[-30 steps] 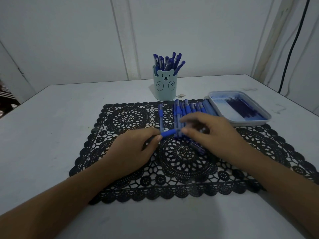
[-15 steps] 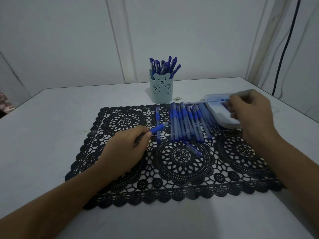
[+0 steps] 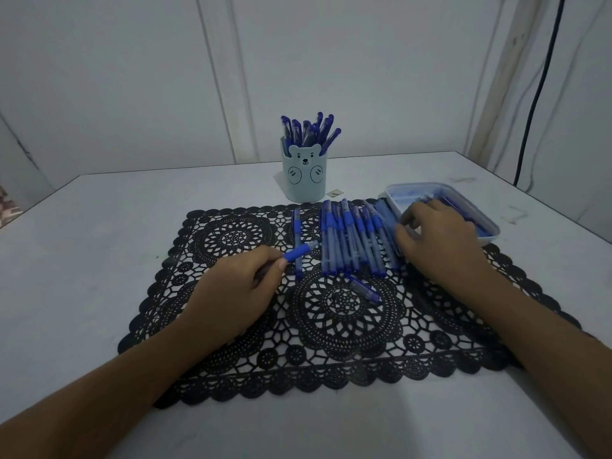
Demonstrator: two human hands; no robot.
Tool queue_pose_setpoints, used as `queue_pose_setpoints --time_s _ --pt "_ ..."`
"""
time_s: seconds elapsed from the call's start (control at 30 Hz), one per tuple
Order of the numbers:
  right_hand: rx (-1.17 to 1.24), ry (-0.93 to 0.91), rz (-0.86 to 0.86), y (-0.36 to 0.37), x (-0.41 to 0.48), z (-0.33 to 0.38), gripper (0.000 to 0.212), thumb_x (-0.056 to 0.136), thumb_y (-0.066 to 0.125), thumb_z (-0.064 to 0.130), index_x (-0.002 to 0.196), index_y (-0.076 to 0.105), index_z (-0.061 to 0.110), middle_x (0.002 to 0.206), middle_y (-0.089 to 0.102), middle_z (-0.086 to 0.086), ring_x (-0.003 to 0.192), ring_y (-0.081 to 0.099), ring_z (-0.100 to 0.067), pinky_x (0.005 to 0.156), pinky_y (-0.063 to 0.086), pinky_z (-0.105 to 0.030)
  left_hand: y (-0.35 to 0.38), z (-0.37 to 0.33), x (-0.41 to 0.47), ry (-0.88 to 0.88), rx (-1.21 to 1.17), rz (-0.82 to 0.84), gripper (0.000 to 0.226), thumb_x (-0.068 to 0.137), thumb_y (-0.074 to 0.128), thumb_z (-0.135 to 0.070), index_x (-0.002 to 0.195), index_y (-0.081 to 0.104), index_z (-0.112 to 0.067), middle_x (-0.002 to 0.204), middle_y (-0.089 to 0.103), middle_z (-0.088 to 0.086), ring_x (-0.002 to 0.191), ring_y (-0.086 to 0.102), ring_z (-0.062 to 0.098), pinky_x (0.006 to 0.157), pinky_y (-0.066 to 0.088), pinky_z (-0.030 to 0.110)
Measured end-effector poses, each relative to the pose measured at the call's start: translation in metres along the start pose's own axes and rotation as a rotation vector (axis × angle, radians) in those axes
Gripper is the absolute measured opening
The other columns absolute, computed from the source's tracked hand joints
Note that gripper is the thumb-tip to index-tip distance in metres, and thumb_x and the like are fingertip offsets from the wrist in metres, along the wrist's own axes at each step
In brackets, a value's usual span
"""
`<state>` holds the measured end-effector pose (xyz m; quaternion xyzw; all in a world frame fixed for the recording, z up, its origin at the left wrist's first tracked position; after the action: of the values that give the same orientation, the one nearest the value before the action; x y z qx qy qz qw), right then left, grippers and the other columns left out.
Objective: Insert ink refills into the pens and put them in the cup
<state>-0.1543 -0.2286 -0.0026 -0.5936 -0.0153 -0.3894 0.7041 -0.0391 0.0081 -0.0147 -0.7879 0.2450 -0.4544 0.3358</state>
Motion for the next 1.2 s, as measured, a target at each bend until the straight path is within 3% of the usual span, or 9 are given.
queue_pose_setpoints --time_s 0.17,0.27,0.37,0.53,0.8,0.93,1.1,1.2 --pt "0.073 0.115 -0.059 -0.013 0.018 -0.022 0.019 0.087 0.052 0.023 0.094 0.065 0.01 0.096 0.064 -0.012 0.091 0.057 -0.03 0.083 0.046 -0.04 0.001 0.0 0.001 0.013 0.003 -0.002 0.037 0.087 0.036 -0.043 0.092 0.064 -0.018 0.054 0.051 -0.008 0.052 0.048 0.013 0.041 0.038 0.025" --pt "0.0 0.232 0.018 -0.015 0.028 -0.04 0.017 0.085 0.054 0.022 0.092 0.066 0.012 0.1 0.065 -0.014 0.098 0.056 -0.034 0.087 0.045 -0.045 0.001 0.0 0.0 0.013 0.014 -0.006 0.037 0.086 0.036 -0.043 0.091 0.064 -0.018 0.054 0.051 -0.009 0.053 0.048 0.011 0.042 0.038 0.024" --pt "-0.04 0.294 0.111 -0.013 0.033 -0.052 0.015 0.082 0.058 0.02 0.089 0.069 0.012 0.095 0.065 -0.013 0.093 0.057 -0.033 0.083 0.048 -0.046 0.001 -0.001 0.0 -0.003 0.009 -0.006 0.038 0.085 0.036 -0.044 0.092 0.064 -0.019 0.053 0.05 -0.009 0.055 0.049 0.012 0.044 0.037 0.021" --pt "-0.078 0.325 0.243 -0.005 0.038 -0.06 0.016 0.074 0.066 0.024 0.08 0.069 0.009 0.084 0.065 -0.01 0.08 0.058 -0.028 0.07 0.047 -0.036 0.001 -0.002 0.0 -0.02 0.011 -0.001 0.04 0.084 0.035 -0.047 0.093 0.064 -0.021 0.052 0.05 -0.008 0.057 0.05 0.014 0.044 0.038 0.024" --pt "-0.128 0.318 0.227 0.006 0.047 -0.066 0.013 0.073 0.064 0.019 0.069 0.06 0.008 0.063 0.05 -0.005 0.072 0.055 -0.027 0.063 0.041 -0.031 0.001 -0.002 0.0 -0.025 0.01 0.017 0.042 0.084 0.033 -0.048 0.094 0.064 -0.021 0.052 0.05 -0.009 0.055 0.049 0.012 0.042 0.037 0.023" --pt "-0.131 0.314 0.235 0.01 0.05 -0.067 0.011 0.075 0.063 0.017 0.075 0.063 0.006 0.073 0.057 -0.011 0.072 0.057 -0.028 0.065 0.045 -0.032 0.001 -0.002 0.0 -0.032 0.014 0.022 0.043 0.083 0.032 -0.049 0.094 0.064 -0.022 0.053 0.051 -0.009 0.055 0.05 0.011 0.039 0.033 0.018" --pt "-0.05 0.317 0.137 0.004 0.046 -0.057 0.014 0.083 0.051 0.011 0.075 0.057 0.001 0.081 0.057 -0.018 0.078 0.056 -0.032 0.064 0.038 -0.031 0.001 -0.001 0.0 -0.022 0.004 0.022 0.042 0.084 0.033 -0.048 0.093 0.064 -0.021 0.056 0.052 -0.009 0.053 0.049 0.01 0.041 0.032 0.017" --pt "0.13 0.206 0.016 -0.014 0.042 -0.034 0.019 0.091 0.05 0.015 0.098 0.059 0.001 0.095 0.059 -0.015 0.092 0.054 -0.026 0.072 0.033 -0.026 0.001 -0.002 0.0 -0.016 -0.002 0.012 0.04 0.084 0.034 -0.047 0.093 0.064 -0.021 0.054 0.051 -0.01 0.052 0.048 0.01 0.04 0.032 0.017"
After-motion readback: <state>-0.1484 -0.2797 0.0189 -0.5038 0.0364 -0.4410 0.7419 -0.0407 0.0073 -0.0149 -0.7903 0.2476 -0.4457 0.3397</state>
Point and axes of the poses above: each hand's wrist, its own x-axis towards the middle knuckle, its own y-axis out of the palm, z = x × y, the point moved 1 cm from there along x, towards the middle knuckle
